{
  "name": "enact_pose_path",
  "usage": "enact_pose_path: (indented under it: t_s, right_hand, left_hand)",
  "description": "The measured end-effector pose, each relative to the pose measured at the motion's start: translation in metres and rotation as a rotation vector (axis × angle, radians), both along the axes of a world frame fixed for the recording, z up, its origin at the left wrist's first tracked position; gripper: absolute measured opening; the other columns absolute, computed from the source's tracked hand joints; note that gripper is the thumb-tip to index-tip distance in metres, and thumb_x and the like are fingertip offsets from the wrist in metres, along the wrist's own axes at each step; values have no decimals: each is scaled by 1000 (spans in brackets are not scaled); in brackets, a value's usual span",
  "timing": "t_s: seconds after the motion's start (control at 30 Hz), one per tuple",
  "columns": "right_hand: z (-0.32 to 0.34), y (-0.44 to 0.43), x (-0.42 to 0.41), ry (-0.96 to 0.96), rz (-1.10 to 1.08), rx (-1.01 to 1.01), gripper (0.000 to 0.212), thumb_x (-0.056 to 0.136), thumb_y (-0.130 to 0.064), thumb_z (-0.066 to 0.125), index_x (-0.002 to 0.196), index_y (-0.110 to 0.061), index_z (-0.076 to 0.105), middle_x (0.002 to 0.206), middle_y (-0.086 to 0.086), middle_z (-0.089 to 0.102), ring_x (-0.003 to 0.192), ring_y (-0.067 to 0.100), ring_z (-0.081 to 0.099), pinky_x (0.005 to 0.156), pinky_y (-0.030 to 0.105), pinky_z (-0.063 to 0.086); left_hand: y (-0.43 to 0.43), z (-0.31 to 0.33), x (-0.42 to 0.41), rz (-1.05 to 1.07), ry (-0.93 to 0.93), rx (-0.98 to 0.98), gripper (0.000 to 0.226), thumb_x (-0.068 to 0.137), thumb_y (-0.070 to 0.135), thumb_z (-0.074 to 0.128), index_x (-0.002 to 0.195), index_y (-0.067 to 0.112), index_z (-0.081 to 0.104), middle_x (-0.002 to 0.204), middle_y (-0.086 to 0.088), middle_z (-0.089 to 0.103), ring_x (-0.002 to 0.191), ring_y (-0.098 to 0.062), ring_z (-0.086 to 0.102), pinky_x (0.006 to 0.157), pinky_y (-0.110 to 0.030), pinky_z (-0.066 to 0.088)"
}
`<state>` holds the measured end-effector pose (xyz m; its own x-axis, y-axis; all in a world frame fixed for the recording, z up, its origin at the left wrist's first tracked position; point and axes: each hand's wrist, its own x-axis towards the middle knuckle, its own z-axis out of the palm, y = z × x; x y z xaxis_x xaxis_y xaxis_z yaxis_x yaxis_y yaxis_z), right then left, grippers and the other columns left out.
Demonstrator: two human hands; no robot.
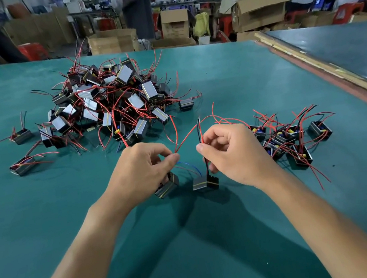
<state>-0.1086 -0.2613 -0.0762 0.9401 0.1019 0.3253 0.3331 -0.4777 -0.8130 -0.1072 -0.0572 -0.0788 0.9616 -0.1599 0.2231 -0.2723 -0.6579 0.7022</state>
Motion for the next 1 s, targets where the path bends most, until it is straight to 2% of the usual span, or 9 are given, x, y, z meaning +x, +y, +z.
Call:
enact_pose_path:
  t_s: [0.13, 0.23, 0.33, 0.43, 0.53, 0.57, 0.73, 0.87, 1.0]
  right_hand:
    - [1, 0, 0, -93, -53, -4, 16, 88, -14, 68, 74, -15, 61, 63, -4, 65, 58, 24, 66, 64, 42, 56]
    - [4, -2, 1, -185, -149, 39, 20, 88, -16, 67, 71, -22, 58, 63, -9, 61, 61, 26, 67, 66, 46, 55]
    - [6, -5, 3, -238, -234, 89, 20, 87, -16, 67, 70, -22, 58, 63, -7, 63, 62, 28, 67, 66, 49, 55]
    - [6, -6, 3, -291, -278, 113, 15, 87, -14, 69, 73, -13, 64, 63, -3, 66, 62, 24, 67, 64, 45, 54]
    - [6, -6, 3, -331, -310, 134, 14, 87, -13, 70, 75, -9, 66, 63, -2, 66, 62, 23, 67, 64, 42, 54]
    - [6, -6, 3, -338, -324, 142, 14, 87, -13, 71, 75, -9, 66, 64, -1, 66, 63, 24, 68, 64, 42, 54]
    - [8, -8, 4, -346, -406, 201, 13, 87, -15, 70, 75, -13, 65, 68, 0, 69, 64, 23, 70, 66, 46, 56]
    - [11, -12, 5, -370, -407, 210, 12, 87, -14, 69, 76, -15, 64, 67, 0, 68, 63, 23, 69, 65, 46, 56]
    - [7, -12, 6, -313, -333, 158, 12, 86, -14, 71, 75, -14, 66, 66, -1, 68, 65, 23, 69, 67, 46, 56]
  left_hand:
    - [1, 1, 1, 13, 3, -16, 15, 85, 28, 73, 71, 25, 71, 50, 7, 62, 41, -6, 45, 48, -22, 39]
    - [2, 6, -3, -101, 86, -119, 11, 79, 21, 77, 69, 22, 74, 56, 0, 66, 49, -9, 50, 54, -25, 42]
    - [0, 14, -8, -224, 159, -164, 16, 75, 24, 59, 73, 22, 75, 60, 3, 65, 57, -7, 53, 57, -22, 42]
    - [-1, 10, -4, -108, 143, -159, 23, 76, 20, 48, 77, 24, 71, 61, 3, 60, 59, -10, 50, 61, -30, 40]
    - [-3, 0, -2, 42, 16, 96, 8, 79, 21, 67, 81, 28, 63, 56, 10, 56, 51, -5, 47, 58, -27, 41]
    - [-4, -3, -2, 56, 1, 135, 13, 77, 25, 72, 83, 28, 61, 57, 10, 56, 52, -5, 48, 59, -28, 43]
    - [-1, -6, 2, 106, 169, 83, 39, 70, 39, 81, 94, 30, 51, 66, 12, 67, 56, 0, 55, 55, -24, 40]
    - [2, -4, 2, 32, 373, -59, 51, 71, 11, 80, 111, 27, 52, 79, 11, 73, 61, -7, 57, 64, -29, 51]
    - [4, 1, 2, -26, 383, -185, 52, 77, -21, 54, 116, 12, 54, 76, -1, 75, 63, -15, 58, 64, -33, 46]
